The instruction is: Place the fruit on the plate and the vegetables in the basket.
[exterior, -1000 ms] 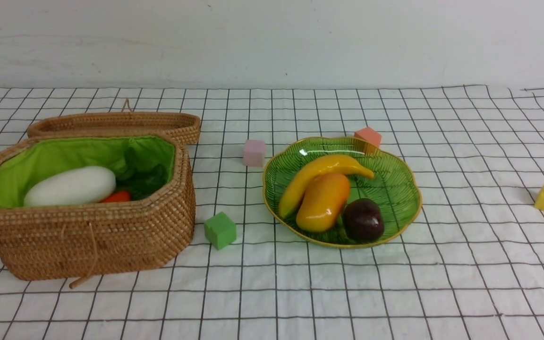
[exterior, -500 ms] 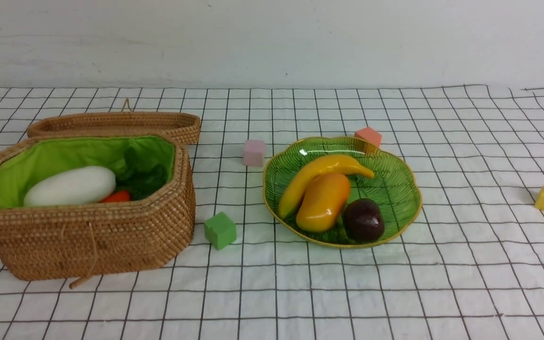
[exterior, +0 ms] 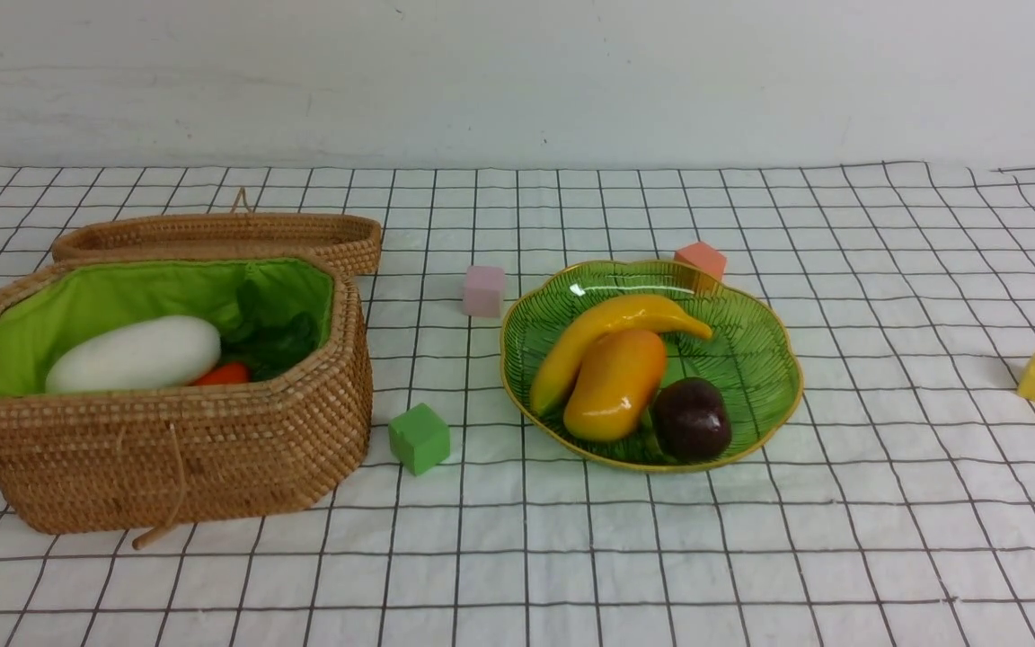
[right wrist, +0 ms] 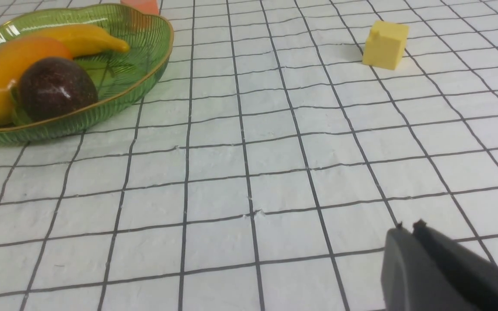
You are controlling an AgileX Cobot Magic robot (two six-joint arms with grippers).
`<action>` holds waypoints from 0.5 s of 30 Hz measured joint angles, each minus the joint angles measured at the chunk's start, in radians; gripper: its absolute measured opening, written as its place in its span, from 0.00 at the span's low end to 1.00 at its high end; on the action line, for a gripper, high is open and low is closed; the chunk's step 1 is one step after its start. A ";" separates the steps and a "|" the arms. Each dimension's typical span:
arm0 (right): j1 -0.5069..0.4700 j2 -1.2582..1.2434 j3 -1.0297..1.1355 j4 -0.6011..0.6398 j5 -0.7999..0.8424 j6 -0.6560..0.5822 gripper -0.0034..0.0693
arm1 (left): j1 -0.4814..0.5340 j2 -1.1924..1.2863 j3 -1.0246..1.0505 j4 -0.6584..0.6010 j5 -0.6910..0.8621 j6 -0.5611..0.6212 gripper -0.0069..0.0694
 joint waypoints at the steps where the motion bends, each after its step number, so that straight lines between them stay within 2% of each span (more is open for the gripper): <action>1: 0.000 0.000 0.000 0.000 0.000 0.000 0.09 | 0.000 0.000 0.000 0.000 0.000 0.000 0.40; 15: 0.000 0.000 0.000 0.000 0.000 0.000 0.11 | 0.000 0.000 0.000 0.000 0.000 0.000 0.40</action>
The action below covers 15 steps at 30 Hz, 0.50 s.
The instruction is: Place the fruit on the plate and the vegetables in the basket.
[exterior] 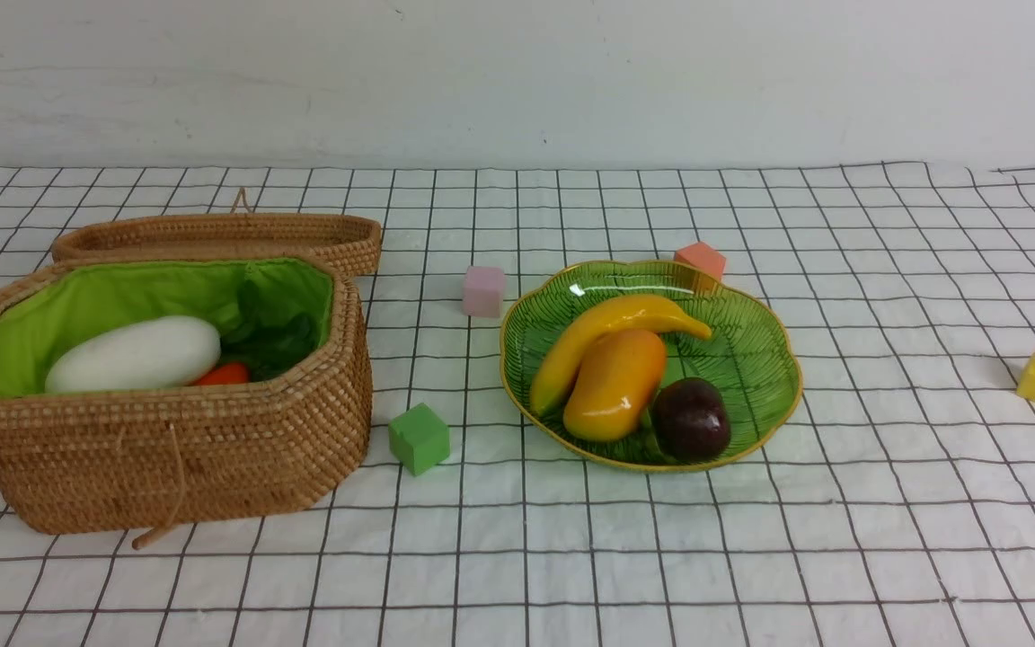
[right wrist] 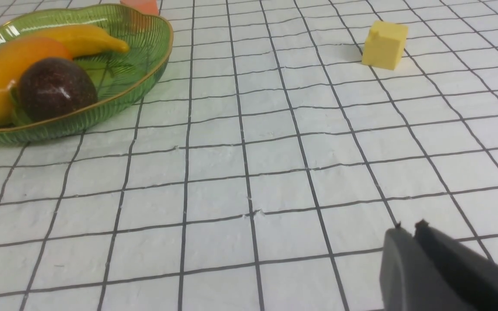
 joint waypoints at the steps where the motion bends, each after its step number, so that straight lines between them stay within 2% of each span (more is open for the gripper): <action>1: 0.000 0.000 0.000 0.000 0.000 0.000 0.11 | 0.000 0.000 0.000 0.000 0.000 0.000 0.40; 15: 0.000 0.000 0.000 0.000 0.000 0.000 0.14 | 0.000 0.000 0.000 0.000 0.000 0.000 0.40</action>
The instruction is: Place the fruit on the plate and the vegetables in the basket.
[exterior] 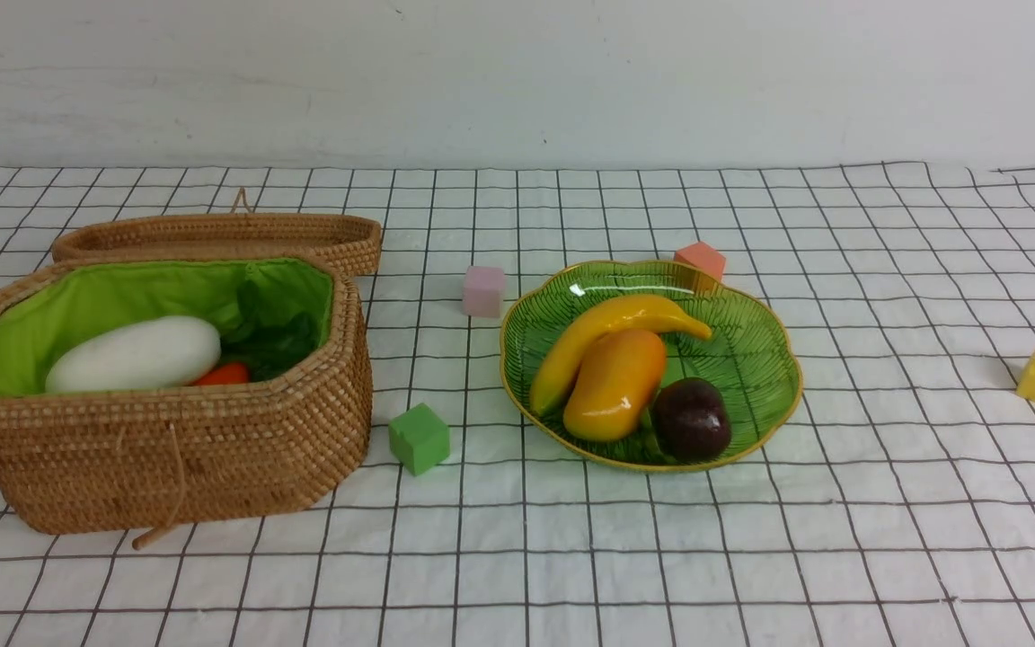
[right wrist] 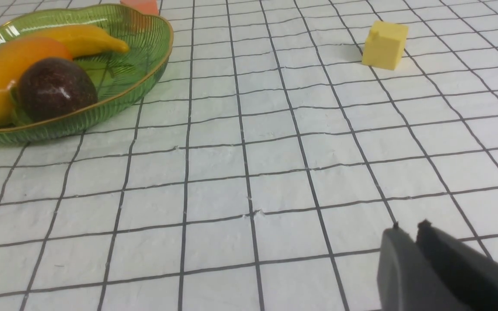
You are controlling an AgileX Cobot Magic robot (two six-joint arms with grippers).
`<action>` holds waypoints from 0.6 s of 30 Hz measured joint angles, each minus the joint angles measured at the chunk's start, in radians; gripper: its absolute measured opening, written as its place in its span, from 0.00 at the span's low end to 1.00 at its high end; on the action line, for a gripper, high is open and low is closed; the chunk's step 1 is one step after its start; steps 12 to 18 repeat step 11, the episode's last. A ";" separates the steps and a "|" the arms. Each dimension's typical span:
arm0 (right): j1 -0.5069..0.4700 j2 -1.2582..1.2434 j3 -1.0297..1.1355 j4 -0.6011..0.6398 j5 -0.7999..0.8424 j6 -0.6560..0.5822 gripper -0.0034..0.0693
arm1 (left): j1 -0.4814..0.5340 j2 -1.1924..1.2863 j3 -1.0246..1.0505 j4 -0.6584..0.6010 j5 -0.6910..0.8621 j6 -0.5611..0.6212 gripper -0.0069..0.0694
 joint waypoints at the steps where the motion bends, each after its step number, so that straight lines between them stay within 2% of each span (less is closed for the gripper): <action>1: 0.000 0.000 0.000 0.000 0.000 0.000 0.14 | 0.000 0.000 0.000 0.000 0.000 0.000 0.40; 18: 0.000 0.000 0.000 0.001 0.000 0.000 0.16 | 0.000 0.000 0.000 0.000 0.000 0.000 0.40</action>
